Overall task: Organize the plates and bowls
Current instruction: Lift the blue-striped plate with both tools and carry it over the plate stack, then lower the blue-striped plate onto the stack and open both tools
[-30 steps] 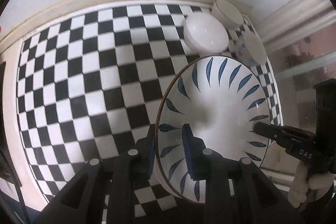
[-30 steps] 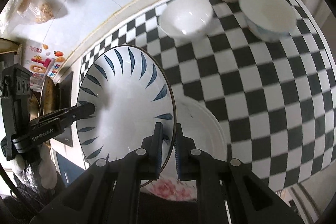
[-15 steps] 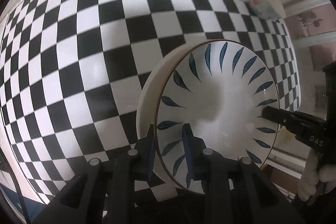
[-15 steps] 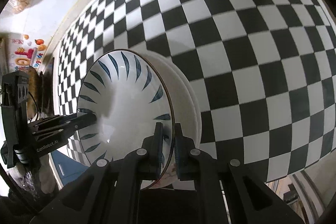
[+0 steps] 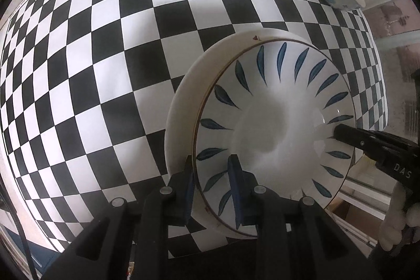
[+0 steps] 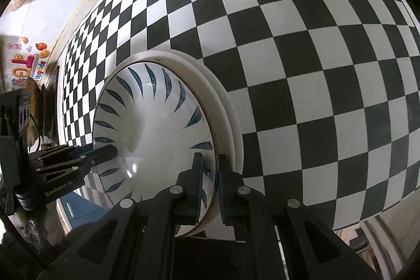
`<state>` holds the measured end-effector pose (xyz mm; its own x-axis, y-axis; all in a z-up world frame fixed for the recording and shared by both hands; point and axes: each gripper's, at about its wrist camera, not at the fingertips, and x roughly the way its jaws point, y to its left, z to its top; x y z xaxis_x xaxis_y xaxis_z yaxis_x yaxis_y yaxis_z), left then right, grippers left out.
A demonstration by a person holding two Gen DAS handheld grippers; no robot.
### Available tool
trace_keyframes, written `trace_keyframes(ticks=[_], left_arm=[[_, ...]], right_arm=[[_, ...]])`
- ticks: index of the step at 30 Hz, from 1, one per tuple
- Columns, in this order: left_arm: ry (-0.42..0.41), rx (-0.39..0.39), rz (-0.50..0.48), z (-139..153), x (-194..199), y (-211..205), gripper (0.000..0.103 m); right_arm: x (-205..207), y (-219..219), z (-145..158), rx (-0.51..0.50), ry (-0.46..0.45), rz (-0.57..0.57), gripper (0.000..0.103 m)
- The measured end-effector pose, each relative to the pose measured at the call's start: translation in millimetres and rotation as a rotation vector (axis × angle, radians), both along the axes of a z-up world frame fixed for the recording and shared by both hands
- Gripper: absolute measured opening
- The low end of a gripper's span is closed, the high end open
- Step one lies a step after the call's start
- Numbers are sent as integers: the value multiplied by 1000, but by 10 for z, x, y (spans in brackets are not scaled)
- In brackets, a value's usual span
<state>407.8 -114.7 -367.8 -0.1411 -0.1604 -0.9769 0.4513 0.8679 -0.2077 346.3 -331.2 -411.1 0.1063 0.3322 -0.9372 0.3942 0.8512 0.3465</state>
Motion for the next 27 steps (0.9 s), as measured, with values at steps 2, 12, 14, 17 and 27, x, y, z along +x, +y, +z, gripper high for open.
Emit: trace_keyframes(ticks=[2,12,14,17,27], left_arm=[[4,6,12,-16,-2,-7,23],[46,49,65,-64,-7,-52,24],[68,39,83,-79,6,-34,24],[91,36,104,-123,15,-7,24],[67,70,142,-125,-73,38,24]], right_arm=[[13,-3,18,-10,-1,1,12],[92,38,87,-47,35,-29,13],[99,8,80,-22,38,-41,15],[86,-94,65,25,43,-61,15],[36,-193,86,33,55,-23,15]])
